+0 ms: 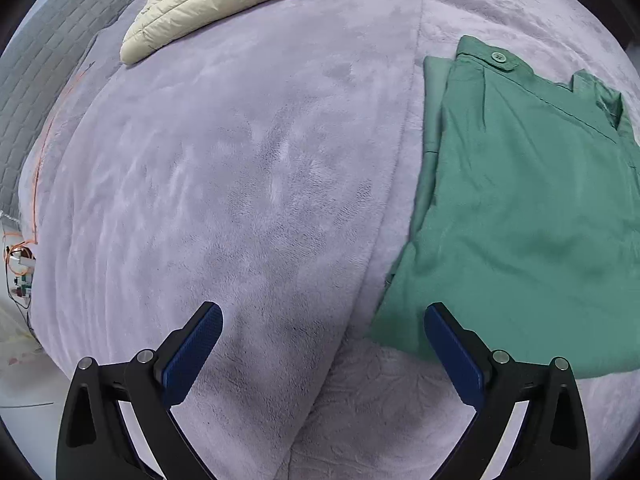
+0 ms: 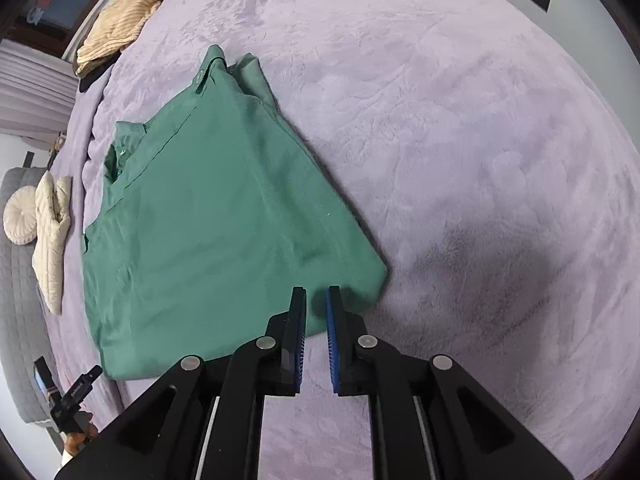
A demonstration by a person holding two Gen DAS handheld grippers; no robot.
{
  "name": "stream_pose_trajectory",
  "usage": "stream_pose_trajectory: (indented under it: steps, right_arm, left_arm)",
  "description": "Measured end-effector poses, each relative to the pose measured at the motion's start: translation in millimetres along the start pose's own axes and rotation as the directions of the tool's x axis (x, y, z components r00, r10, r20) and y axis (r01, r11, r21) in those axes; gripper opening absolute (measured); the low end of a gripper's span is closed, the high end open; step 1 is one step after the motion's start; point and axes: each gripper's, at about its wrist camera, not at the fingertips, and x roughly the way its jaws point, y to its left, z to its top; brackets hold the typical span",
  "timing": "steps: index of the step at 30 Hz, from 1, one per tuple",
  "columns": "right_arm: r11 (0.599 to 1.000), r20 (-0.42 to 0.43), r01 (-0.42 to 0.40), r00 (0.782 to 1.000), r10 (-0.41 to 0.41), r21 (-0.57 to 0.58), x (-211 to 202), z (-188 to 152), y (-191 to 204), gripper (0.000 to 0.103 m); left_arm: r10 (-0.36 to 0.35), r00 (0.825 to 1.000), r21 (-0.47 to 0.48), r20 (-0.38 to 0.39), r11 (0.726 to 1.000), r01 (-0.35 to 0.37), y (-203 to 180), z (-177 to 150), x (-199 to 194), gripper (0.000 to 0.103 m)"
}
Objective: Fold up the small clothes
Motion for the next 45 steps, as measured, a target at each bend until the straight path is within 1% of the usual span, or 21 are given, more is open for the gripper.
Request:
stream_pose_trajectory:
  steps: [2, 4, 6, 11, 13, 18, 21, 26, 28, 32, 37, 39, 45]
  right_arm:
    - [1.000, 0.000, -0.003, 1.000, 0.003, -0.007, -2.7, -6.8, 7.7, 0.025]
    - [1.000, 0.001, -0.006, 1.000, 0.006, -0.016, -7.5, -14.1, 14.2, 0.035]
    - [1.000, 0.002, -0.013, 1.000, 0.013, -0.018, -9.4, -19.9, 22.3, 0.040]
    - [0.999, -0.008, -0.037, 0.999, 0.037, -0.018, -13.6, -37.9, 36.8, 0.041]
    - [0.999, -0.011, -0.039, 0.999, 0.039, -0.017, -15.0, -44.7, 41.8, 0.046]
    - [0.998, -0.016, -0.053, 0.998, 0.053, -0.024, -17.8, -61.0, 57.6, 0.049]
    - [0.998, -0.016, -0.056, 0.998, 0.055, -0.031, -18.6, -70.1, 66.4, 0.056]
    - [0.997, -0.021, -0.060, 0.998, 0.059, -0.052, -20.0, -85.9, 83.0, 0.056]
    - [0.996, -0.021, -0.060, 0.998, 0.059, -0.060, -20.2, -91.7, 89.8, 0.066]
    - [0.995, -0.025, -0.065, 0.998, 0.064, -0.076, -19.4, -100.9, 102.3, 0.069]
    - [0.993, -0.015, -0.071, 0.997, 0.070, -0.098, -18.6, -111.7, 117.7, 0.080]
    - [0.991, -0.012, -0.072, 0.997, 0.071, -0.109, -17.6, -115.1, 123.6, 0.080]
    - [0.987, -0.011, -0.089, 0.996, 0.088, -0.136, -12.8, -125.5, 139.1, 0.085]
  left_arm:
    - [-0.019, 1.000, 0.021, 0.005, 1.000, 0.019, -5.7, -6.7, -5.5, 0.102]
    - [-0.029, 1.000, 0.042, 0.006, 0.999, 0.029, -12.9, -13.2, -12.0, 0.102]
    - [-0.045, 0.999, 0.065, 0.005, 0.997, 0.045, -18.1, -18.9, -19.9, 0.102]
    - [-0.085, 0.996, 0.105, 0.017, 0.991, 0.083, -16.8, -22.4, -32.3, 0.102]
    - [-0.094, 0.995, 0.121, 0.021, 0.989, 0.091, -18.0, -25.0, -36.5, 0.102]
    - [-0.118, 0.993, 0.157, 0.021, 0.981, 0.113, -17.7, -28.0, -42.3, 0.102]
    - [-0.130, 0.991, 0.172, 0.019, 0.977, 0.124, -17.4, -29.6, -44.6, 0.102]
    - [-0.136, 0.991, 0.185, 0.013, 0.974, 0.132, -15.5, -32.3, -45.6, 0.102]
    - [-0.142, 0.990, 0.185, 0.014, 0.973, 0.137, -14.1, -33.4, -46.3, 0.102]
    - [-0.144, 0.989, 0.200, 0.021, 0.970, 0.137, -12.9, -35.4, -46.8, 0.102]
    - [-0.152, 0.988, 0.203, 0.023, 0.968, 0.144, -11.0, -37.2, -47.4, 0.102]
    - [-0.158, 0.987, 0.203, 0.021, 0.967, 0.151, -11.1, -37.4, -47.5, 0.102]
    - [-0.167, 0.986, 0.228, 0.018, 0.961, 0.158, -11.4, -38.7, -47.3, 0.102]
